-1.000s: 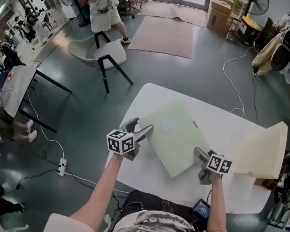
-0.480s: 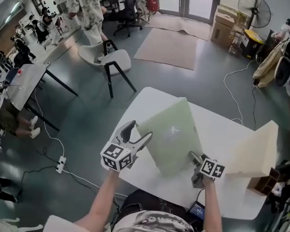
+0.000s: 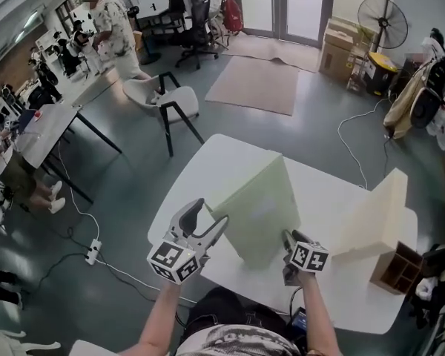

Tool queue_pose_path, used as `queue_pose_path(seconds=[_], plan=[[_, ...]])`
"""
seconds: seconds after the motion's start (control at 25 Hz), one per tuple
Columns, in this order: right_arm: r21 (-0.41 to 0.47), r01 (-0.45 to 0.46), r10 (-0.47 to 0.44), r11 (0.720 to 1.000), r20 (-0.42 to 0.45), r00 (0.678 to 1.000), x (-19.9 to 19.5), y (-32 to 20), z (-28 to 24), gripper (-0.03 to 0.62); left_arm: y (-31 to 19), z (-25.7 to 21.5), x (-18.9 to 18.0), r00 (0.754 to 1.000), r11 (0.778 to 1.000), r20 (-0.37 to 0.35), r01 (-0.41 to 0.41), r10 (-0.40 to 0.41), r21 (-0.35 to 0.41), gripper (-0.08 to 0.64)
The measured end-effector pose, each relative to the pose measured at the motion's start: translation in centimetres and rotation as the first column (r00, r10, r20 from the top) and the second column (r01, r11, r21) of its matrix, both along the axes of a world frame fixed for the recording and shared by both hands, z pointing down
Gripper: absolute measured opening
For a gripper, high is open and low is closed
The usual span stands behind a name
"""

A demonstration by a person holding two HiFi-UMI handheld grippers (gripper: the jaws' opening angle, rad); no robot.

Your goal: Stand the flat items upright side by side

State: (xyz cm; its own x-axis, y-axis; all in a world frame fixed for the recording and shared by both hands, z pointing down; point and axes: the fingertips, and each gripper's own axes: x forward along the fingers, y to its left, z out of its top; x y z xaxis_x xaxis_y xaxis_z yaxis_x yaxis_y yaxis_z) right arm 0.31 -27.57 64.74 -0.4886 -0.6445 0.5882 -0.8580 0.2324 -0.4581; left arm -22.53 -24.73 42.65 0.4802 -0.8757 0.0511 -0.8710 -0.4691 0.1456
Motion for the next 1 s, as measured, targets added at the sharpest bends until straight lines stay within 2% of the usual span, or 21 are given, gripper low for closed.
queue_pose_path(seconds=[0.12, 0.24, 0.44, 0.64, 0.84, 1.0], plan=[[0.001, 0.075, -0.075, 0.997, -0.029, 0.997, -0.3, 1.5, -0.1, 0.121, 1.4, -1.3, 2.2, 1.0, 0.999, 0.024, -0.013, 0.012, 0.044, 0.319], [0.01, 0.151, -0.151, 0.988, -0.035, 0.988, -0.6, 3.3, -0.3, 0.183, 2.7, -2.2, 4.1, 0.999, 0.997, 0.027, -0.026, 0.024, 0.068, 0.317], [0.064, 0.231, -0.229, 0.971, -0.044, 0.973, -0.9, 6.1, -2.1, 0.192, 5.1, -3.3, 6.5, 0.998, 0.994, 0.008, -0.055, 0.054, 0.098, 0.304], [0.1, 0.239, -0.239, 0.966, -0.019, 0.971, -0.4, 8.2, -3.4, 0.192, 6.5, -4.0, 8.9, 0.994, 0.988, -0.035, -0.096, 0.101, 0.12, 0.291], [0.14, 0.229, -0.231, 0.963, 0.002, 0.973, 0.4, 9.2, -4.7, 0.192, 7.2, -4.1, 11.2, 0.992, 0.984, -0.014, -0.119, 0.123, 0.136, 0.285], [0.162, 0.219, -0.226, 0.962, 0.023, 0.974, 0.6, 9.4, -5.8, 0.192, 7.4, -4.1, 11.2, 0.993, 0.984, -0.01, -0.116, 0.118, 0.136, 0.285]])
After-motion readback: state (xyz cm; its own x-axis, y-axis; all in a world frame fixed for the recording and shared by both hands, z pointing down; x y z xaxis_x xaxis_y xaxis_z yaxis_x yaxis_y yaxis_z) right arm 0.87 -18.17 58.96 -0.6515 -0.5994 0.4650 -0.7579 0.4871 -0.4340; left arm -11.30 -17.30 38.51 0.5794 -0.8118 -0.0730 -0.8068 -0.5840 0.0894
